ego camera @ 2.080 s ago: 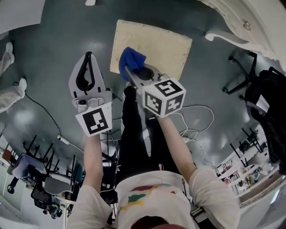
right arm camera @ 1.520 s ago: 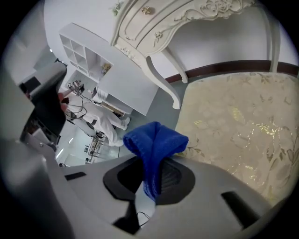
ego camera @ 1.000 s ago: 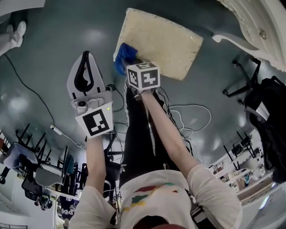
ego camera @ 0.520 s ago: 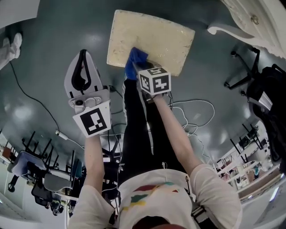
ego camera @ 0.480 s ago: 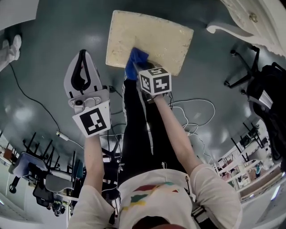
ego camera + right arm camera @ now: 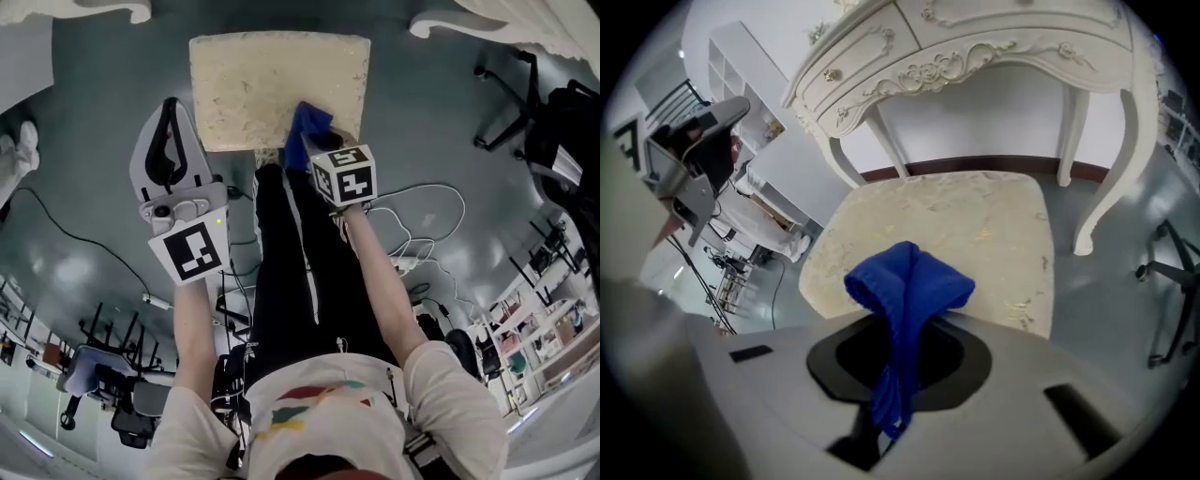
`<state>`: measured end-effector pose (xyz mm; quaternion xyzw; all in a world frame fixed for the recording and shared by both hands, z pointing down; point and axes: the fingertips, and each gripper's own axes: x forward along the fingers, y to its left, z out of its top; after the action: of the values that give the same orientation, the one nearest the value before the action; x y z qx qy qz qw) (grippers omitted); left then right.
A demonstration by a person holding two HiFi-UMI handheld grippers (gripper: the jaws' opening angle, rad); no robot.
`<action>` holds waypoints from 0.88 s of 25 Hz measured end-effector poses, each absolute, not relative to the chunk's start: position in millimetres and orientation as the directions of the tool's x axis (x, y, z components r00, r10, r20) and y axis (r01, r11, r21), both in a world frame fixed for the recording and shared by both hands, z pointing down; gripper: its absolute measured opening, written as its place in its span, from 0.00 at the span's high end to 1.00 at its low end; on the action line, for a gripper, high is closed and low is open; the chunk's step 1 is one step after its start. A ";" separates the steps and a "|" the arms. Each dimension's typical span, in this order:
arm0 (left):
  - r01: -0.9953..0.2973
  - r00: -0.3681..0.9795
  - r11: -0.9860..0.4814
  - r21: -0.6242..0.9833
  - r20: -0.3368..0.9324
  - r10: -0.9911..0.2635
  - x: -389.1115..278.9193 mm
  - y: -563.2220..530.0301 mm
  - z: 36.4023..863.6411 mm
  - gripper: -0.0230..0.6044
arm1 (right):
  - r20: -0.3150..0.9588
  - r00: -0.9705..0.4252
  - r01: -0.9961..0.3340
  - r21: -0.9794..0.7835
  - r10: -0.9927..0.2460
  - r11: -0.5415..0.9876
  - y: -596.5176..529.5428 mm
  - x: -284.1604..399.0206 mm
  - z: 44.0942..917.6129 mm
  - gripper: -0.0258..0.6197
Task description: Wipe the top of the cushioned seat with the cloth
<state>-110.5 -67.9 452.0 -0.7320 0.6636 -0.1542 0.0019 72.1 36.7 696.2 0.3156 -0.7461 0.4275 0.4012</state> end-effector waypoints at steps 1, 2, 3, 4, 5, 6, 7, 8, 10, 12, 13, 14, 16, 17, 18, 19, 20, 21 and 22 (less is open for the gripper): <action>-0.969 0.084 -0.132 -0.207 0.223 -0.971 -105.8 -71.1 452.5 0.95 | 0.873 -0.468 -0.821 -0.373 -0.136 0.432 35.5 81.7 696.3 0.91; -0.968 0.097 -0.144 -0.206 0.223 -0.970 -101.5 -74.1 453.0 0.95 | 0.878 -0.457 -0.829 -0.361 -0.144 0.427 34.4 90.9 696.2 0.91; -0.966 0.109 -0.156 -0.207 0.224 -0.969 -97.5 -76.6 453.5 0.95 | 0.882 -0.446 -0.836 -0.350 -0.153 0.423 33.4 99.8 696.1 0.91; -0.964 0.120 -0.168 -0.207 0.225 -0.967 -93.7 -78.5 454.1 0.95 | 0.886 -0.436 -0.843 -0.339 -0.161 0.417 32.4 108.5 695.9 0.91; -0.962 0.130 -0.178 -0.208 0.226 -0.965 -90.1 -80.0 454.6 0.95 | 0.889 -0.425 -0.850 -0.329 -0.168 0.411 31.8 117.0 695.8 0.91; -0.960 0.139 -0.187 -0.207 0.227 -0.964 -86.8 -81.1 454.9 0.95 | 0.893 -0.414 -0.857 -0.319 -0.175 0.404 31.4 125.2 695.8 0.91; -0.959 0.146 -0.195 -0.207 0.228 -0.963 -83.7 -81.9 454.9 0.95 | 0.897 -0.404 -0.864 -0.309 -0.180 0.397 31.0 133.0 695.8 0.91; -0.958 0.153 -0.202 -0.206 0.229 -0.961 -80.8 -82.6 454.7 0.95 | 0.901 -0.393 -0.870 -0.298 -0.186 0.393 30.7 140.3 695.8 0.91; -0.954 0.168 -0.217 -0.206 0.231 -0.958 -75.2 -83.9 454.4 0.95 | 0.908 -0.370 -0.880 -0.275 -0.196 0.386 29.7 153.4 695.8 0.91; -0.950 0.184 -0.234 -0.208 0.235 -0.954 -70.0 -85.2 454.7 0.95 | 0.915 -0.348 -0.890 -0.253 -0.207 0.380 29.0 164.3 696.1 0.91; -0.947 0.193 -0.244 -0.209 0.237 -0.952 -67.5 -86.1 454.9 0.95 | 0.918 -0.336 -0.895 -0.241 -0.211 0.375 28.8 169.3 696.5 0.91; -0.944 0.201 -0.253 -0.211 0.237 -0.950 -65.2 -87.2 455.1 0.95 | 0.921 -0.324 -0.900 -0.229 -0.216 0.370 28.4 174.3 697.2 0.91; -0.941 0.212 -0.264 -0.213 0.238 -0.948 -61.1 -89.4 455.7 0.95 | 0.927 -0.301 -0.909 -0.208 -0.224 0.361 27.3 184.2 699.0 0.91; -0.940 0.215 -0.267 -0.213 0.238 -0.947 -59.4 -90.2 456.1 0.95 | 0.930 -0.291 -0.913 -0.199 -0.226 0.357 26.7 188.7 700.0 0.91; -0.939 0.218 -0.269 -0.212 0.238 -0.947 -57.9 -90.9 456.5 0.95 | 0.932 -0.282 -0.916 -0.190 -0.228 0.354 26.2 192.8 701.0 0.91; -0.939 0.221 -0.273 -0.211 0.238 -0.946 -56.5 -91.4 457.0 0.95 | 0.934 -0.274 -0.919 -0.183 -0.230 0.350 25.8 196.2 701.9 0.91; -0.938 0.225 -0.277 -0.210 0.239 -0.945 -55.0 -92.0 457.3 0.95 | 0.935 -0.268 -0.921 -0.179 -0.231 0.346 25.5 198.9 702.7 0.91; -0.936 0.231 -0.282 -0.209 0.239 -0.943 -53.5 -92.7 457.5 0.95 | 0.936 -0.264 -0.924 -0.176 -0.232 0.340 25.2 201.3 703.3 0.91; -0.935 0.236 -0.287 -0.207 0.239 -0.942 -51.8 -93.5 457.5 0.95 | 0.938 -0.260 -0.926 -0.174 -0.231 0.335 24.8 203.5 703.9 0.91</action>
<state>-51.8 -93.5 457.5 -0.7861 0.5970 -0.1598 0.0104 203.5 24.8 703.9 0.4202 -0.6885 0.3949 0.4399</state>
